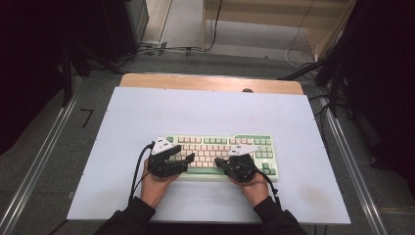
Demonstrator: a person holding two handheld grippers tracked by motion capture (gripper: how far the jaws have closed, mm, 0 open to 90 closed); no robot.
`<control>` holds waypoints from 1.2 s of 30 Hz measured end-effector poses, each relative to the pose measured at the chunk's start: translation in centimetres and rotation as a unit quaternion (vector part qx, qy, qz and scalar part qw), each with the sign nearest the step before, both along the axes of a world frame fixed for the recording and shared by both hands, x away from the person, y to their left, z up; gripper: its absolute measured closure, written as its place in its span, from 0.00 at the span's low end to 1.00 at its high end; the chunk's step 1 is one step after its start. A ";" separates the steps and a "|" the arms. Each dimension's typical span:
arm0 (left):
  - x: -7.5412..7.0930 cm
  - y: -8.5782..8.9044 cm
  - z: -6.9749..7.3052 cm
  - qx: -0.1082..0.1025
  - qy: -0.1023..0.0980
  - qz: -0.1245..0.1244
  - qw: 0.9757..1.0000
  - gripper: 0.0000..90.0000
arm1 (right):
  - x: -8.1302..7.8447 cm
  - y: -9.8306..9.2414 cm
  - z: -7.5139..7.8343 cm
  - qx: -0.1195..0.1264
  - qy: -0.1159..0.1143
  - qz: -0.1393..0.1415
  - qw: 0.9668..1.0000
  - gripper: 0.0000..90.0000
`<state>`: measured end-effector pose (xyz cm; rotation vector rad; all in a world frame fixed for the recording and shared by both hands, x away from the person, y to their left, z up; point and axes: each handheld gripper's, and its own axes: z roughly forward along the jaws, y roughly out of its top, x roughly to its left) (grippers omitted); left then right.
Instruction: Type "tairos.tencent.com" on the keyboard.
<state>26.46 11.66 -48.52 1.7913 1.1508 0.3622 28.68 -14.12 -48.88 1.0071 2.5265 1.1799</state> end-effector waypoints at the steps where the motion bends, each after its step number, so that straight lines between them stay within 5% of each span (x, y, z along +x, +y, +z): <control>1: 0.0 0.0 0.0 0.000 0.000 0.000 1.000 0.43 | 0.0 0.0 -0.1 -0.003 -0.001 0.001 1.000 0.97; 6: 0.0 0.0 0.0 -0.002 -0.001 0.002 1.000 0.43 | -0.1 -0.1 -0.3 0.004 -0.002 -0.001 1.000 0.97; 14: 0.0 0.0 0.0 -0.003 -0.002 0.002 1.000 0.42 | 0.0 -1.7 1.9 0.054 -0.022 -0.012 0.998 0.49; 17: 0.0 0.2 0.1 -0.004 -0.004 0.003 1.000 0.42 | 0.3 -2.7 2.1 0.065 -0.016 -0.023 0.997 0.42; 26: -0.2 0.5 0.3 -0.008 -0.008 0.012 1.000 0.42 | 0.7 -5.2 2.7 0.076 -0.017 -0.054 0.996 0.37; 36: -0.4 1.1 0.4 -0.011 -0.013 0.024 1.000 0.42 | 1.2 -5.7 2.5 0.069 -0.015 -0.063 0.995 0.34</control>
